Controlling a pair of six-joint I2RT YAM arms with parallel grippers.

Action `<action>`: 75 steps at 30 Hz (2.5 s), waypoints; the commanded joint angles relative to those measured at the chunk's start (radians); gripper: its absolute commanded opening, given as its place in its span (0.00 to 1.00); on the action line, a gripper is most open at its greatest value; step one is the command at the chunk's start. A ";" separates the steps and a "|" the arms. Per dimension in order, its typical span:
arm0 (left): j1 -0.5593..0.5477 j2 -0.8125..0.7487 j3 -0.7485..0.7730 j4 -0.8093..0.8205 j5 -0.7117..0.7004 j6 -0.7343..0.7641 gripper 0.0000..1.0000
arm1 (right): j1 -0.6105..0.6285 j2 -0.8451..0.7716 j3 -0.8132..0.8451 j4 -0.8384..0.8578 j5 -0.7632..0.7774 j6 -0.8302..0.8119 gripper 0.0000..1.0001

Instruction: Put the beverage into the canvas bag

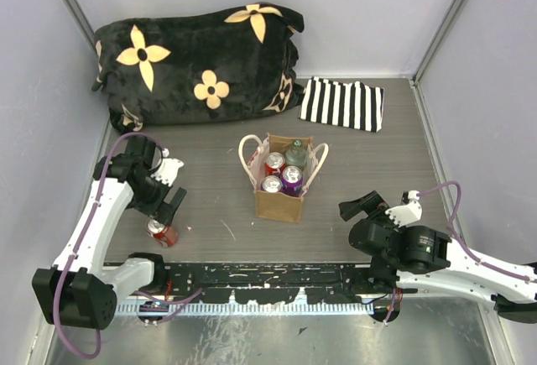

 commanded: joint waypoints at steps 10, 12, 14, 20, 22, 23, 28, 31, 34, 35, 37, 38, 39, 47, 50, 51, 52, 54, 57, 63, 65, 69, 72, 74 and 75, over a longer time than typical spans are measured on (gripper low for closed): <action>0.006 -0.045 -0.092 0.028 0.025 0.082 0.80 | 0.003 -0.018 0.001 0.029 0.011 0.008 1.00; 0.005 -0.033 -0.093 0.025 0.029 0.086 0.80 | 0.003 -0.022 0.005 0.020 0.013 0.010 1.00; 0.005 -0.017 -0.091 0.021 0.028 0.086 0.81 | 0.004 -0.027 0.003 0.016 0.012 0.015 1.00; 0.005 0.009 -0.090 0.016 0.028 0.081 0.90 | 0.003 -0.048 -0.011 0.014 0.007 0.025 1.00; 0.005 0.017 -0.089 0.013 0.030 0.081 0.91 | 0.003 -0.053 -0.014 0.013 0.007 0.028 1.00; 0.005 0.022 -0.087 0.011 0.029 0.081 0.91 | 0.003 -0.055 -0.015 0.012 0.006 0.030 1.00; 0.005 0.054 -0.086 0.004 0.027 0.077 0.88 | 0.003 -0.062 -0.016 0.004 0.008 0.038 1.00; 0.005 0.063 -0.084 0.003 0.025 0.074 0.88 | 0.003 -0.071 -0.018 -0.003 0.007 0.043 1.00; 0.005 0.073 -0.084 0.005 0.024 0.068 0.78 | 0.003 -0.081 -0.024 -0.006 0.008 0.051 1.00; 0.005 0.076 -0.084 0.005 0.023 0.066 0.73 | 0.004 -0.085 -0.026 -0.006 0.007 0.053 1.00; 0.005 0.080 -0.084 0.006 0.022 0.062 0.61 | 0.003 -0.090 -0.031 -0.006 0.005 0.056 1.00; 0.006 0.080 -0.085 0.007 0.021 0.060 0.53 | 0.003 -0.091 -0.032 -0.006 0.003 0.057 1.00; 0.005 0.079 -0.083 0.007 0.020 0.058 0.45 | 0.002 -0.092 -0.035 -0.005 0.004 0.057 1.00; 0.006 0.070 0.006 -0.041 0.056 0.021 0.00 | 0.003 -0.096 -0.038 -0.010 0.004 0.063 1.00; 0.005 0.105 0.139 -0.062 0.057 0.015 0.00 | 0.004 -0.097 -0.041 -0.012 0.002 0.066 1.00; 0.005 0.121 0.195 -0.073 0.060 0.014 0.00 | 0.003 -0.096 -0.042 -0.010 0.002 0.066 1.00; 0.005 0.147 0.253 -0.084 0.065 0.010 0.00 | 0.003 -0.095 -0.043 -0.008 0.003 0.066 1.00; 0.005 0.220 0.387 -0.109 0.083 -0.001 0.00 | 0.003 -0.092 -0.043 -0.005 0.003 0.066 1.00; 0.003 0.344 0.616 -0.132 0.113 -0.034 0.00 | 0.003 -0.090 -0.043 -0.002 0.003 0.064 1.00; -0.052 0.641 1.172 -0.169 0.156 -0.133 0.00 | 0.004 -0.102 -0.041 -0.013 0.003 0.066 1.00; -0.089 0.747 1.365 -0.188 0.164 -0.166 0.00 | 0.004 -0.106 -0.039 -0.017 0.004 0.066 1.00; -0.193 0.912 1.655 -0.183 0.163 -0.224 0.00 | 0.003 -0.104 -0.032 -0.023 0.006 0.068 1.00; -0.270 0.924 1.646 -0.100 0.148 -0.264 0.00 | 0.004 -0.102 -0.028 -0.028 0.003 0.067 1.00; -0.321 0.896 1.583 -0.020 0.138 -0.293 0.00 | 0.003 -0.102 -0.025 -0.033 -0.001 0.067 1.00; -0.342 0.877 1.548 0.022 0.135 -0.305 0.00 | 0.003 -0.104 -0.028 -0.035 -0.002 0.068 1.00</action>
